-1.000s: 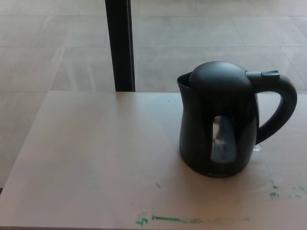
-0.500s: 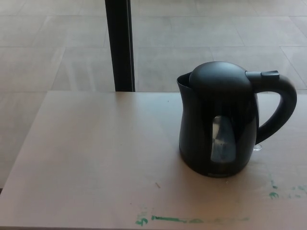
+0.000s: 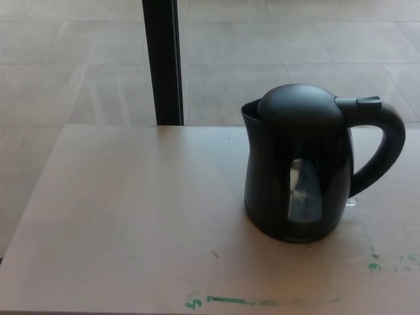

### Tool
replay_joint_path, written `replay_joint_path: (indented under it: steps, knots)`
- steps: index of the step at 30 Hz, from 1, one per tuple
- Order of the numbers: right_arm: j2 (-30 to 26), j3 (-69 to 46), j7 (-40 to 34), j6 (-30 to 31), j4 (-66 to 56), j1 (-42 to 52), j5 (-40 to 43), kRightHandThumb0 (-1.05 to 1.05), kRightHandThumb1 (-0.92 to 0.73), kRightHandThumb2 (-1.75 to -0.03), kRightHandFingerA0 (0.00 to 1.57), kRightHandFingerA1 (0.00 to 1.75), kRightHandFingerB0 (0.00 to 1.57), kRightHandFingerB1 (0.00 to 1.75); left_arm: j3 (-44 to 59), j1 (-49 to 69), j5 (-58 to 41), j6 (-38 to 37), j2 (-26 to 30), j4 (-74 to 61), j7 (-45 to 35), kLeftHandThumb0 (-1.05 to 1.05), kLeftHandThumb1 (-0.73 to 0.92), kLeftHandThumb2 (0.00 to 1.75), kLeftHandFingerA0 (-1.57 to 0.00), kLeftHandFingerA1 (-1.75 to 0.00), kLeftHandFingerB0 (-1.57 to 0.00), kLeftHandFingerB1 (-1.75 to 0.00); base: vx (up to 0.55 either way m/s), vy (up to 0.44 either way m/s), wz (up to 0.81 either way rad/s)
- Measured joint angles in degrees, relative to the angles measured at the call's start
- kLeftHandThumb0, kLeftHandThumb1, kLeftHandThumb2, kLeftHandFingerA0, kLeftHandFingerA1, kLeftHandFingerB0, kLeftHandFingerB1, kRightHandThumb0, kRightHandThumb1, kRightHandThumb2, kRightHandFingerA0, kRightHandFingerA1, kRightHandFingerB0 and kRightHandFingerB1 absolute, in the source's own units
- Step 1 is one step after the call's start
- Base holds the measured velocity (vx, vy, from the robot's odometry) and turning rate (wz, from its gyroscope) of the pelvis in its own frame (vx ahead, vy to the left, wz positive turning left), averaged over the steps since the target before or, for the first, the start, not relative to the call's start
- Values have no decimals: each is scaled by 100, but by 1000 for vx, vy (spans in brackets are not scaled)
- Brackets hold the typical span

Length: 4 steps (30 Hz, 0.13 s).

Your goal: The robot uses its right hand to push down on the lid of a kettle kept in the middle of the desk to close it

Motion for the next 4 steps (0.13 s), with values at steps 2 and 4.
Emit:
replay_joint_path:
  steps: [2, 4]
  knots:
    - [1, -74, -96, -8, -170, -26, 12, -79, -75, -62, 55, 52, 36, 42, 57, 6, -37, -17, 0, -82, 55, -61, 70, 61, -53, -48, -44, -38, 0, 0, 0]
    - [14, -82, -241, -2, -433, -34, -6, -76, -72, -61, 51, 51, 33, 43, 122, -5, -67, -31, 0, -125, 90, -64, 57, 92, -46, -59, -33, -51, 0, 0, 0]
